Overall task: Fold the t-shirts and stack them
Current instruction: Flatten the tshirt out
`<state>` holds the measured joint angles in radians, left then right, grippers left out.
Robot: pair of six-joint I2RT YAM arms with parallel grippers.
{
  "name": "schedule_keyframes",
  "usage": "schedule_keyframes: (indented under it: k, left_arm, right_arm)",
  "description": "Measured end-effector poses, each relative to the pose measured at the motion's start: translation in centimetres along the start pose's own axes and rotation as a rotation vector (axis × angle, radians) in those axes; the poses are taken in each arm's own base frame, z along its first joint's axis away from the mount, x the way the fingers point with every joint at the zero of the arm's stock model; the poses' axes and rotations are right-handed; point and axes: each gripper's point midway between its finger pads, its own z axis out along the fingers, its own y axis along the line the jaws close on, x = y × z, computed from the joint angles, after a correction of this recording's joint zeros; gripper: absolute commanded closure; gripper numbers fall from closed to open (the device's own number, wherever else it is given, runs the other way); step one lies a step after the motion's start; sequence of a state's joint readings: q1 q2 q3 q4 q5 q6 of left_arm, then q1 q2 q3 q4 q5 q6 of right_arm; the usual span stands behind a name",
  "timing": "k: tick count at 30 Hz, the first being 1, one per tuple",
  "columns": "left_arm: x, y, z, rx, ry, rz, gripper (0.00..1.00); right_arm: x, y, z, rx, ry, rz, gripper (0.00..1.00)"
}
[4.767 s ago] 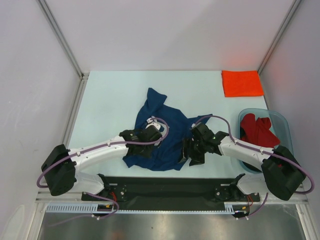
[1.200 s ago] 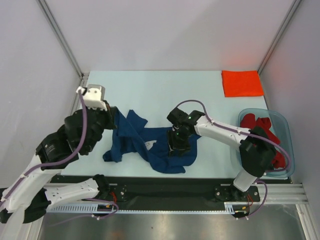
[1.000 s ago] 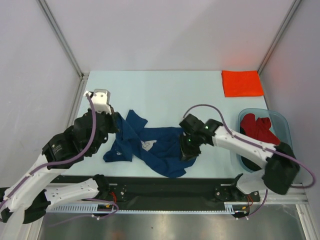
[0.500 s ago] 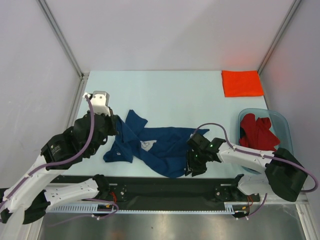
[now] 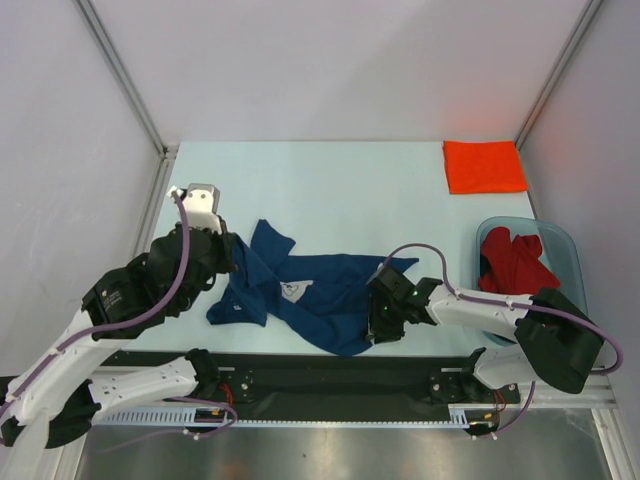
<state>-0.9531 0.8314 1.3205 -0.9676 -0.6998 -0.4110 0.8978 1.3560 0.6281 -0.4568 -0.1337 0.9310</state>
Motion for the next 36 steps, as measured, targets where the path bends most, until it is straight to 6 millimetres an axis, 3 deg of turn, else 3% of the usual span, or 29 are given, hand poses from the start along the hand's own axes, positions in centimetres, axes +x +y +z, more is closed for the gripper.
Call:
schedule_keyframes:
  k: [11,14,15,17,18,24,27,29,33,36]
  left_arm:
    - [0.3,0.2,0.0,-0.005,0.011,0.006,0.99]
    - [0.3,0.2,-0.1,-0.006,0.012,0.003,1.0]
    - [0.4,0.2,-0.1,-0.006,0.013,0.004,1.0]
    - [0.4,0.3,-0.1,-0.007,0.015,0.005,1.0]
    - [0.4,0.3,-0.2,-0.007,0.015,0.004,1.0]
    - [0.4,0.8,-0.8,-0.008,0.009,-0.022,1.0]
    - [-0.1,1.4,-1.6,-0.004,-0.006,-0.048,1.0]
    - [-1.3,1.8,-2.7,0.01,-0.037,-0.084,1.0]
    - [-5.2,2.7,-5.5,0.064,-0.145,-0.164,1.0]
    - [-9.5,3.5,-9.0,0.148,-0.268,-0.211,1.0]
  right_arm:
    - [1.3,0.9,0.2,-0.002,0.001,-0.015,0.58]
    - [1.3,1.0,0.4,0.004,0.006,-0.005,0.66]
    - [1.2,1.0,0.5,0.008,0.008,-0.003,0.77]
    - [1.1,1.1,0.8,0.016,0.01,0.0,0.87]
    - [1.1,1.1,0.9,0.019,0.011,0.002,1.0]
    - [0.8,0.5,0.3,0.062,-0.026,-0.001,1.0]
    - [0.4,-0.7,-2.5,0.121,-0.067,-0.009,1.0]
    - [-0.4,0.4,-6.0,0.084,-0.12,-0.016,1.0]
    - [-3.0,5.2,-15.9,-0.129,-0.298,-0.036,1.0]
    - [-4.0,7.3,-22.8,-0.269,-0.421,-0.06,1.0]
